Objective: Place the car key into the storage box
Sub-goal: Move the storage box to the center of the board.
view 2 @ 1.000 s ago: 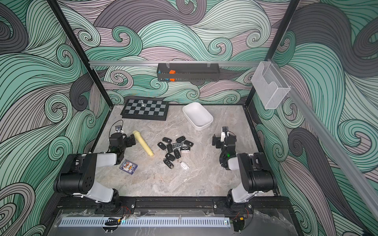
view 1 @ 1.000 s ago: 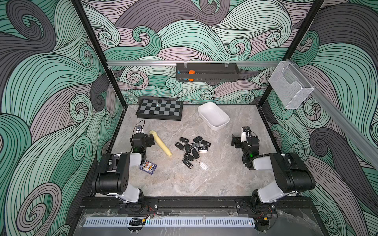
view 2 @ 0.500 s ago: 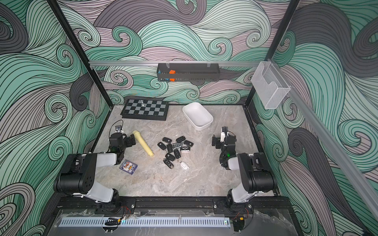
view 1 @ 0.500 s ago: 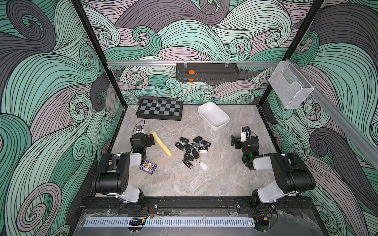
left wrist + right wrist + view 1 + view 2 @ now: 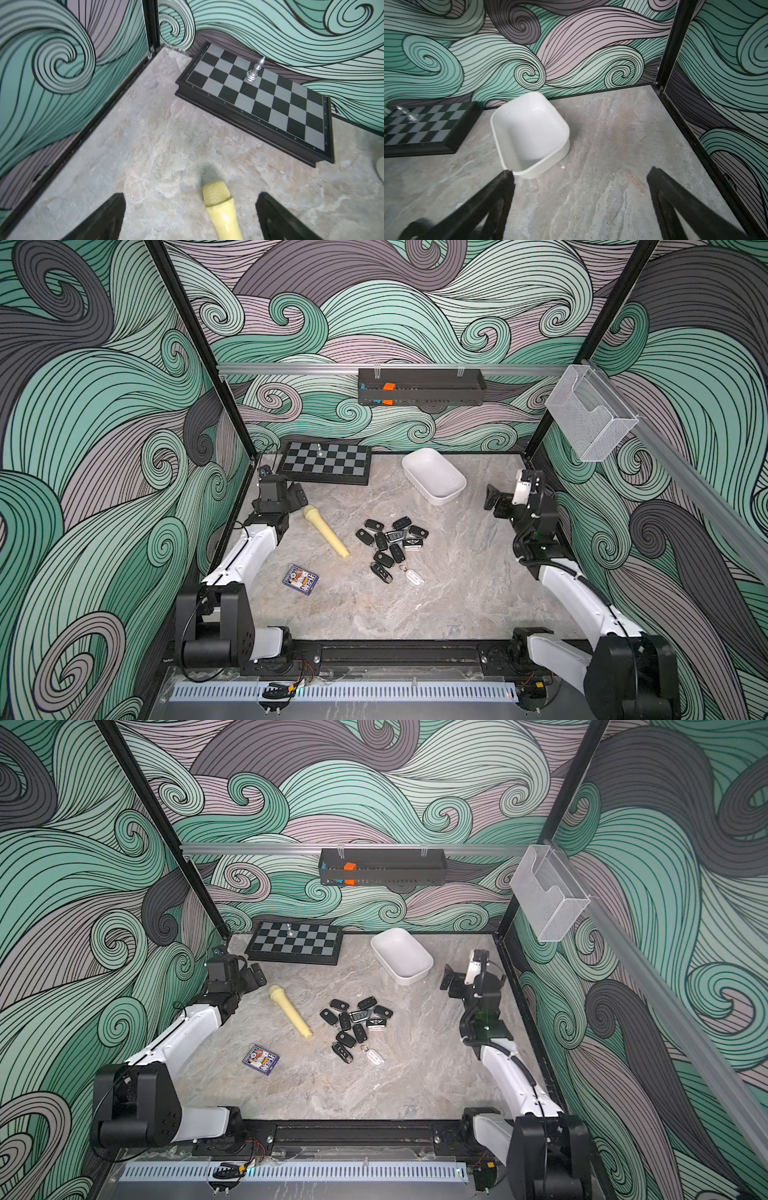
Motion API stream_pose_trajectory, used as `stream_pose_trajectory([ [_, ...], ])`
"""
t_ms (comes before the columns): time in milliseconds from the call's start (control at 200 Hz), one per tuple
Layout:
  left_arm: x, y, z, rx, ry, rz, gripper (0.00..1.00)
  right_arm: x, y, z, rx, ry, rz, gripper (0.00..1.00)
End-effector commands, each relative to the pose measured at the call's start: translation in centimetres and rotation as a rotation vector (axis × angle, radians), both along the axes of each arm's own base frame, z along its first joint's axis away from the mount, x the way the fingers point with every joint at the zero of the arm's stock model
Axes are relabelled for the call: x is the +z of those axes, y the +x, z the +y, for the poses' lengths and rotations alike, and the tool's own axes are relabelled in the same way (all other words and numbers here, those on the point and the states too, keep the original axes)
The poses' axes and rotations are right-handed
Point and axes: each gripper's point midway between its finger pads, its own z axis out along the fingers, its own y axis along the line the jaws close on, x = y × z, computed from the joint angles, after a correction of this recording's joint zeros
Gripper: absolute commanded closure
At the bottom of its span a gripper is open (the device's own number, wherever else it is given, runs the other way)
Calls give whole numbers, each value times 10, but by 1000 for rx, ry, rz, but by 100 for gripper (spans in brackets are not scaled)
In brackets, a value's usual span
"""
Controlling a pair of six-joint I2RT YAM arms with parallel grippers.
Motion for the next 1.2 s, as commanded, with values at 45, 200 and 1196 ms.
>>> stream_pose_trajectory([
  [45, -43, -44, -33, 2, -280, 202, 1, -43, -25, 26, 106, 117, 343, 1],
  [200, -55, -64, -52, -10, -406, 243, 1, -46, -21, 50, 179, 142, 495, 7],
  [1196, -70, -120, -117, -294, -644, 430, 1, -136, 113, 186, 519, -178, 781, 40],
])
